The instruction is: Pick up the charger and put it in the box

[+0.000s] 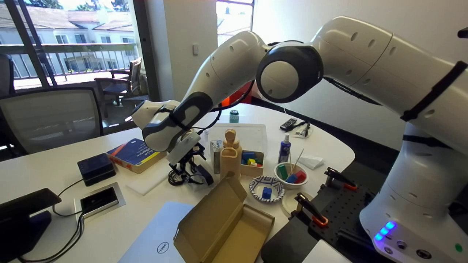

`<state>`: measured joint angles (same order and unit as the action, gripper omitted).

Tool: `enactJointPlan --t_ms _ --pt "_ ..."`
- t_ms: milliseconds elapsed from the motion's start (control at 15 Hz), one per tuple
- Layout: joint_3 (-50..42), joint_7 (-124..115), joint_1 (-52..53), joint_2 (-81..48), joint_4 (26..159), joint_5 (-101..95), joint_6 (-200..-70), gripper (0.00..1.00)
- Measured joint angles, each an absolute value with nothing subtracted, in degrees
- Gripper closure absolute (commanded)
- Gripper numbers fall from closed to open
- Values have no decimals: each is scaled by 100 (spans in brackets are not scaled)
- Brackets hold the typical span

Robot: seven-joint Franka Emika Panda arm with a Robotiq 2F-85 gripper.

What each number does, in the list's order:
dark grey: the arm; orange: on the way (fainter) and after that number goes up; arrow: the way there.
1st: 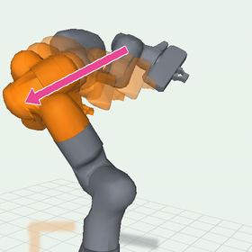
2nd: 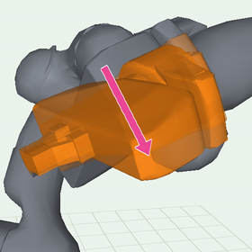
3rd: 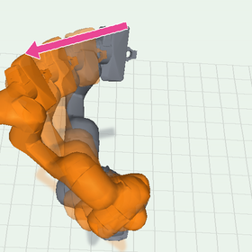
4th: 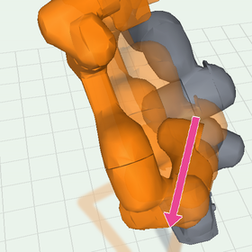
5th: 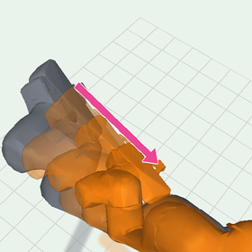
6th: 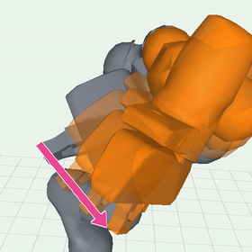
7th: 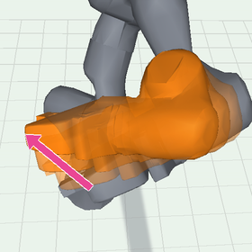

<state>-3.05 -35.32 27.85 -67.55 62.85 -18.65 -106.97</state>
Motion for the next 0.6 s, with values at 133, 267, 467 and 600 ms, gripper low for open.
enactJointPlan --t_ms 133,267,467,600 --pt "-358 -3572 2821 -6916 6147 -1865 -10695 0" --pt "-395 -3648 2844 -7057 6015 -1865 -10692 0" --pt "-434 -3714 2850 -7220 5843 -1866 -10684 0" --pt "-456 -3798 2844 -7276 5791 -1866 -10683 0"
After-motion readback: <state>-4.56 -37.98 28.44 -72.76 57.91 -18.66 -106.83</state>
